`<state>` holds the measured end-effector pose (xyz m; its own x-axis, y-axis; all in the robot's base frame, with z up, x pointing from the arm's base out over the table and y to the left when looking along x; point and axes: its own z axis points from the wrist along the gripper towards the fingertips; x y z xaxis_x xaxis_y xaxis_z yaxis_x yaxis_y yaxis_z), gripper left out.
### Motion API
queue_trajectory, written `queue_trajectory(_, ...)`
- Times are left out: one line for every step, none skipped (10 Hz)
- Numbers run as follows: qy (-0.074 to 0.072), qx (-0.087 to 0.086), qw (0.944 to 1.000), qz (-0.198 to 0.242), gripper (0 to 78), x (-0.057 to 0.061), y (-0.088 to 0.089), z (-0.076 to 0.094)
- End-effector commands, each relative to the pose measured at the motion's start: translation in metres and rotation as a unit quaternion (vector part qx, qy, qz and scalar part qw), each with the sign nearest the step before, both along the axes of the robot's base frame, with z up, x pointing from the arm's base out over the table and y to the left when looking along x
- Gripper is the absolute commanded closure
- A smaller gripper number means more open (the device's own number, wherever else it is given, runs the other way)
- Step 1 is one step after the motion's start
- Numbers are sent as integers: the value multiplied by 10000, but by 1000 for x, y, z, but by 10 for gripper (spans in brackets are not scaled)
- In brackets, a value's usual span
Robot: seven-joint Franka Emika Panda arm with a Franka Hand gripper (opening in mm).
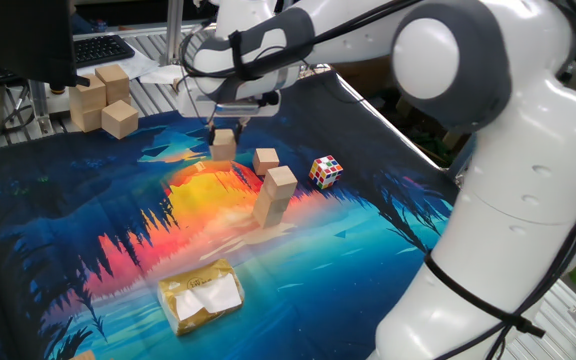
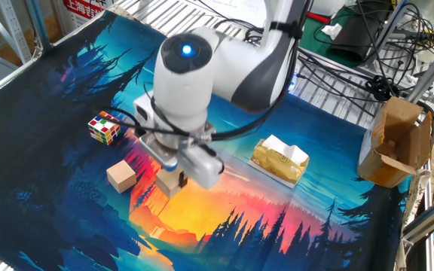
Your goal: Stack the blocks in a vertical line of five
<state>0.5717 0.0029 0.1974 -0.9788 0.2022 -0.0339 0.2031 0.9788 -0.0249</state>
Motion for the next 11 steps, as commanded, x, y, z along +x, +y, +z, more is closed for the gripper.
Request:
queue_trajectory(-23, -154, 9895, 1438, 763, -33, -24, 42)
queue_trajectory(-18, -143, 9893, 1450, 763, -33, -24, 42)
queue_trajectory(-12, -150, 9888, 1484, 763, -34, -25, 43)
queue_trajectory(-9, -139, 9887, 1490, 763, -35, -26, 43)
queue_trajectory(-7, -134, 9886, 1497, 763, -36, -27, 44)
queue_trajectory(9, -134, 9887, 1494, 763, -38, -29, 44)
queue_trajectory(23, -142, 9889, 1479, 763, -38, -29, 44)
queue_trajectory(17, -150, 9891, 1462, 763, -38, -29, 44)
queue_trajectory(15, -151, 9895, 1438, 763, -38, -29, 44)
queue_trajectory(22, -143, 9899, 1412, 763, -38, -29, 44)
queue_trajectory(29, -121, 9924, 1224, 763, -38, -29, 44)
